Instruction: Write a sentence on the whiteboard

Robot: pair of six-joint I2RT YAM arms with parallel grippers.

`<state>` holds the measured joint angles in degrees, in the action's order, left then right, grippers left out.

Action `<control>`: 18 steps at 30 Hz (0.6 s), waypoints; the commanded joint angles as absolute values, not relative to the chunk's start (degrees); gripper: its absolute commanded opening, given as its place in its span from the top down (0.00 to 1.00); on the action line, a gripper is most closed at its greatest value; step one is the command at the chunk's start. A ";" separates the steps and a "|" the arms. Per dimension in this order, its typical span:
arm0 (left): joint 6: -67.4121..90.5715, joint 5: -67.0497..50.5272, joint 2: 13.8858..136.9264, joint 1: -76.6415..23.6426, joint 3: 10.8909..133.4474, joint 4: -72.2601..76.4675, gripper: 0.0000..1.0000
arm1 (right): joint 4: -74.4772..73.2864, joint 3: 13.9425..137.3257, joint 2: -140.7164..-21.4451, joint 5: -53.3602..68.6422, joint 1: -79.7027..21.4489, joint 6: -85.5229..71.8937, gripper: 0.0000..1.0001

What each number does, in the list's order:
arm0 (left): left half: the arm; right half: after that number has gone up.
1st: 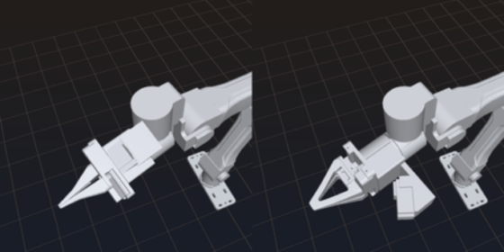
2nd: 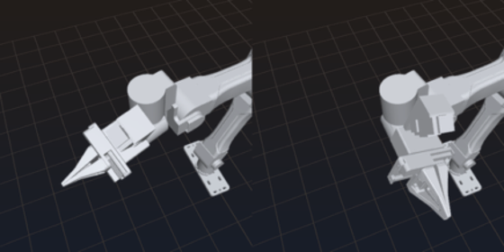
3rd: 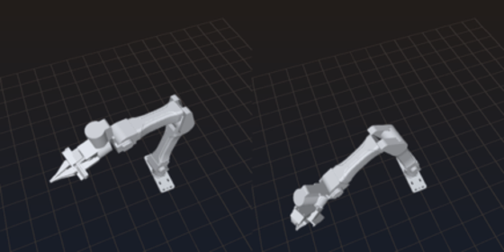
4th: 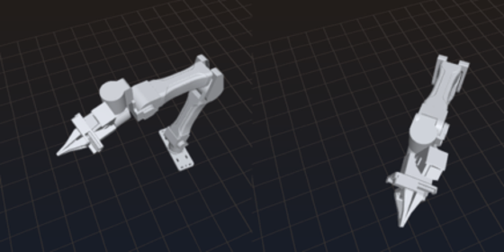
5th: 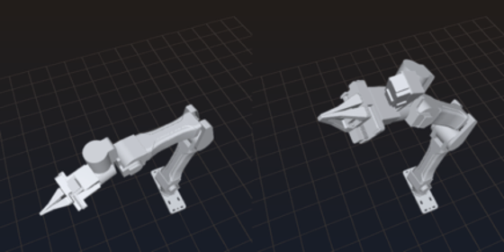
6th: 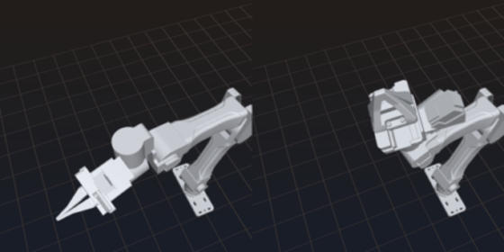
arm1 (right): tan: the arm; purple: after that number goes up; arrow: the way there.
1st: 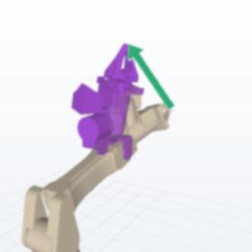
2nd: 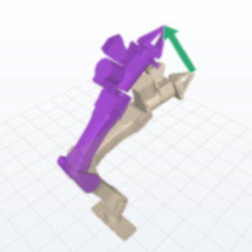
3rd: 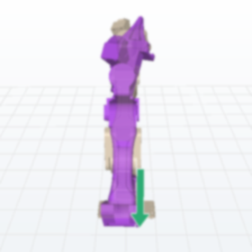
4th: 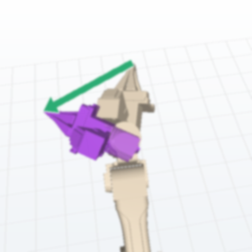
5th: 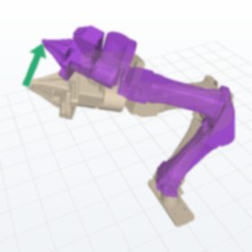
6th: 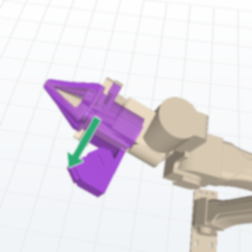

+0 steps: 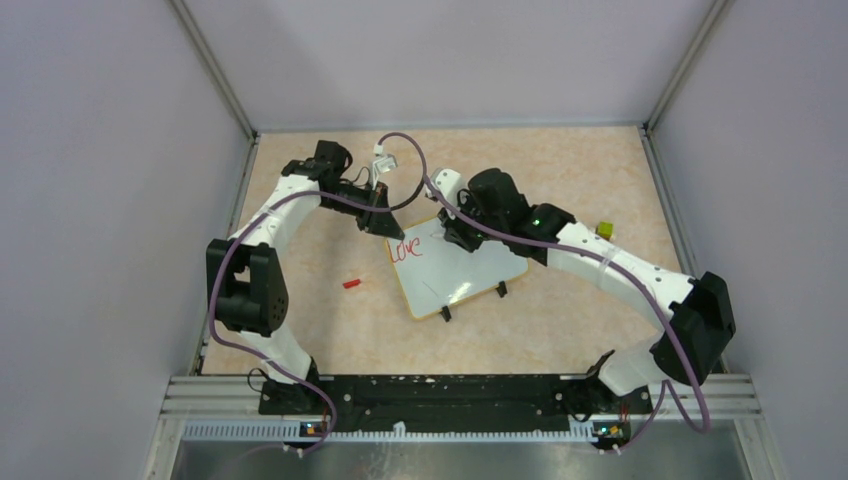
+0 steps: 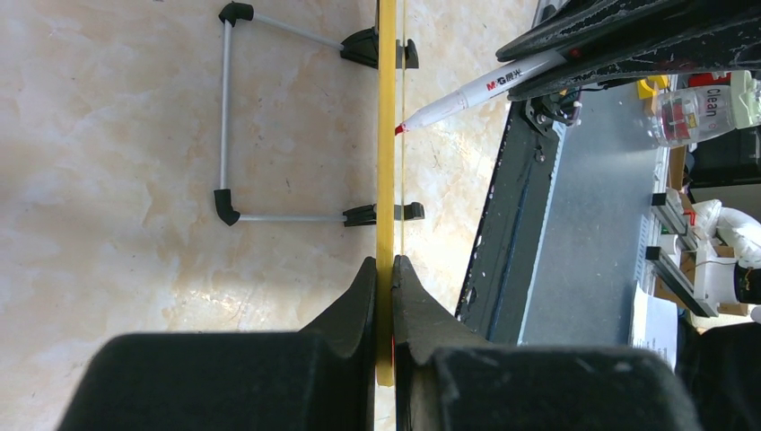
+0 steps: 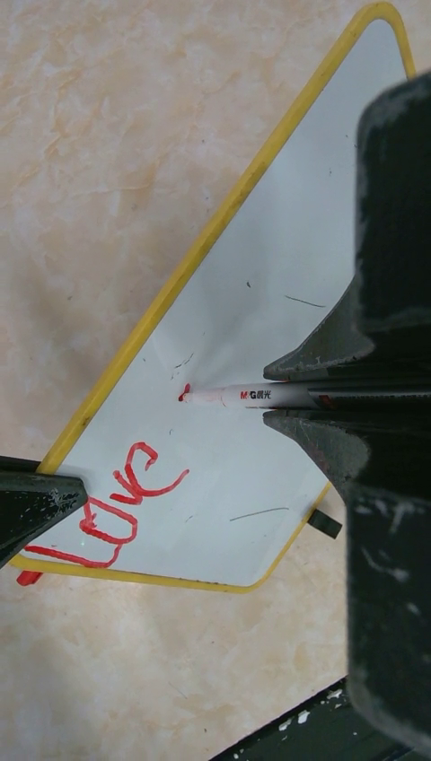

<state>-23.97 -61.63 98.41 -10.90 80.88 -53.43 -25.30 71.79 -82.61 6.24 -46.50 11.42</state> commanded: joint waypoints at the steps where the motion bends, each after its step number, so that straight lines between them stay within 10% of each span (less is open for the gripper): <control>1: -24.22 -59.53 97.72 -11.95 79.69 -53.18 1.00 | -23.59 74.19 -83.08 6.69 -47.24 11.53 1.00; 18: -24.25 -59.52 97.88 -11.95 79.67 -53.22 1.00 | -25.17 70.40 -80.57 5.86 -47.29 13.26 1.00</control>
